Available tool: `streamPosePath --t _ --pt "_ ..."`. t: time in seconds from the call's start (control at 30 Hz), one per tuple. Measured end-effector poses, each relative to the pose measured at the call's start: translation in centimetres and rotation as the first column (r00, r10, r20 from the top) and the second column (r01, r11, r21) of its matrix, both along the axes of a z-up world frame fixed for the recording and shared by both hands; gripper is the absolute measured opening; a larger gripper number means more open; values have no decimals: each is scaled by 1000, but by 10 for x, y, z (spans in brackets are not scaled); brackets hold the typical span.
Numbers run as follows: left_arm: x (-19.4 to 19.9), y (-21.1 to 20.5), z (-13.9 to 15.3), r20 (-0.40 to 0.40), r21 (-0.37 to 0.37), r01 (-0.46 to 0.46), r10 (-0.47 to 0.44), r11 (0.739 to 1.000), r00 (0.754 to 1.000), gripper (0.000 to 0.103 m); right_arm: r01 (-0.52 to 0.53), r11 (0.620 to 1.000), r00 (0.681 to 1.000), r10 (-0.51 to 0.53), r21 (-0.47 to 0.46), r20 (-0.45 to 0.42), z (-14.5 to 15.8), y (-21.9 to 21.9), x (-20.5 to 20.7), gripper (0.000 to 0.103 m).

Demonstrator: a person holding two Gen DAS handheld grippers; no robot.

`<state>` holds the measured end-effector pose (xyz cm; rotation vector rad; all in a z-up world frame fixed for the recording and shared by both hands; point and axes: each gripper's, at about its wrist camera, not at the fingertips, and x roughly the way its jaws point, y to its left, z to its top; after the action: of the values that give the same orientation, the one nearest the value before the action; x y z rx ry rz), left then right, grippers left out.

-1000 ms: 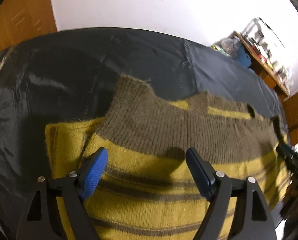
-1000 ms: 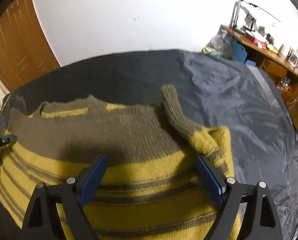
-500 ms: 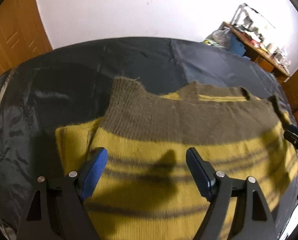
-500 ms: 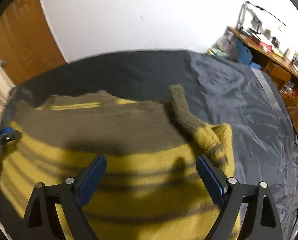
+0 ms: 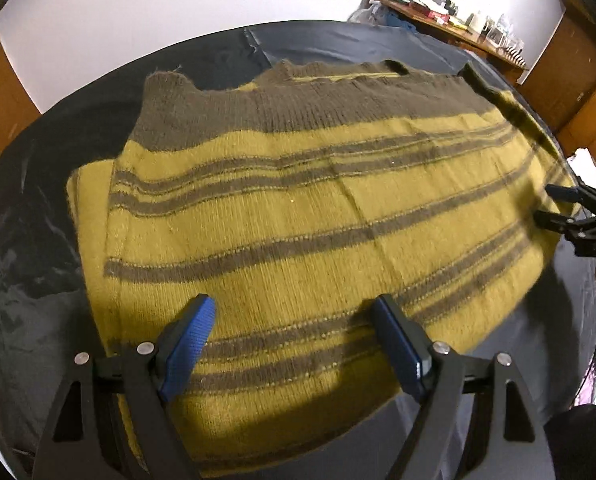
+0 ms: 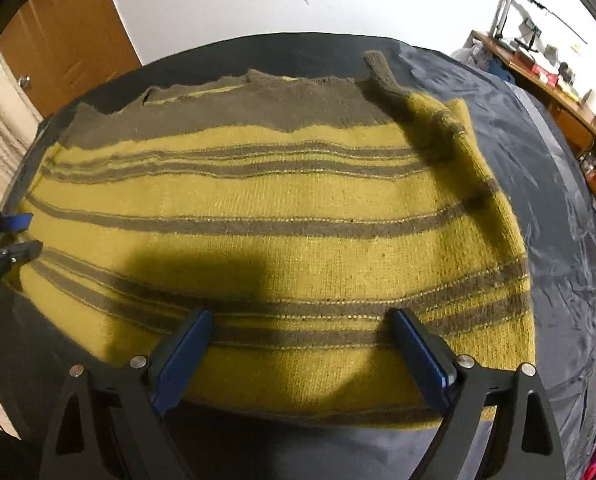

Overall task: Fold clothes
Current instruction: 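Smooth the folded sweater flat with both grippers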

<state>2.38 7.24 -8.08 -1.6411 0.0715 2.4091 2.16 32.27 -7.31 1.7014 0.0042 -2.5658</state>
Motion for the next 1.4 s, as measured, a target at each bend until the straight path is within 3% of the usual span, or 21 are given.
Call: streamPosePath --t 0.1,0.7,0.9,1.03,1.3,1.4 --pt "2 -4 -2 -12 11 7 -7 1000 1000 85 0 1000 1000 0 22 -4 -4 -2 -2 102" --pt "9 3 -5 -42 8 -23 23 1000 999 86 6 1000 999 -5 25 -33 -2 -12 11 102" --pt "24 8 -7 -44 -46 10 -12 999 999 86 -18 1000 1000 19 23 -17 -1 -10 20 103" --pt "37 15 -10 -53 -104 22 -27 994 998 87 -68 995 998 69 69 -14 -4 -16 32 103" --pt "45 9 -7 -55 -104 -42 36 994 998 87 -108 992 994 110 67 -25 -4 -17 36 103" --pt "39 8 -4 -22 -105 -72 70 992 997 87 -94 995 995 94 19 -22 2 -11 35 103"
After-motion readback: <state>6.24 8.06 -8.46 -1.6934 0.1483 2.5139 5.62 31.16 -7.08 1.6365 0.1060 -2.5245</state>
